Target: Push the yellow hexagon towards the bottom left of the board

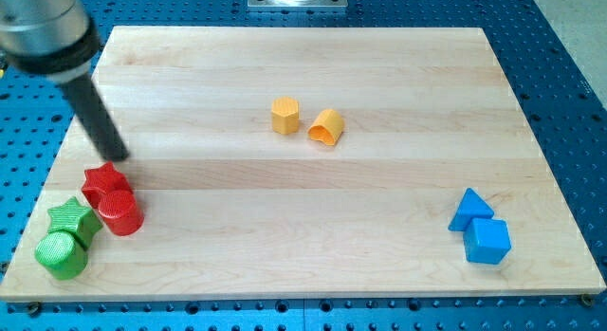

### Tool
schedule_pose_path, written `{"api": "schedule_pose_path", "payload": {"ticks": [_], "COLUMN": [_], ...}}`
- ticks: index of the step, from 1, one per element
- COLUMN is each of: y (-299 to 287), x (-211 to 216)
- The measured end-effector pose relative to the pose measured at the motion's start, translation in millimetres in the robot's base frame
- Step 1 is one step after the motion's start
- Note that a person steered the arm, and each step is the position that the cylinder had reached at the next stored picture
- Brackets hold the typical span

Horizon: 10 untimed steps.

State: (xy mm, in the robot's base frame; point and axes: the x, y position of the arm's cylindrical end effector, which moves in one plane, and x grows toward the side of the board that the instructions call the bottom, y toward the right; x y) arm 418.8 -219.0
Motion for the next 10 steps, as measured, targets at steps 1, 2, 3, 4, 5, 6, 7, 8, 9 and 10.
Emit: {"api": "schedule_pose_path", "payload": {"ticks": [1,2,3,4,5,6,7,8,9,10], "y": [90,168,194,177,197,195,232,266,213,114], "x": [-103,-112,-46,-18,-28,44,23,39,83,111]}}
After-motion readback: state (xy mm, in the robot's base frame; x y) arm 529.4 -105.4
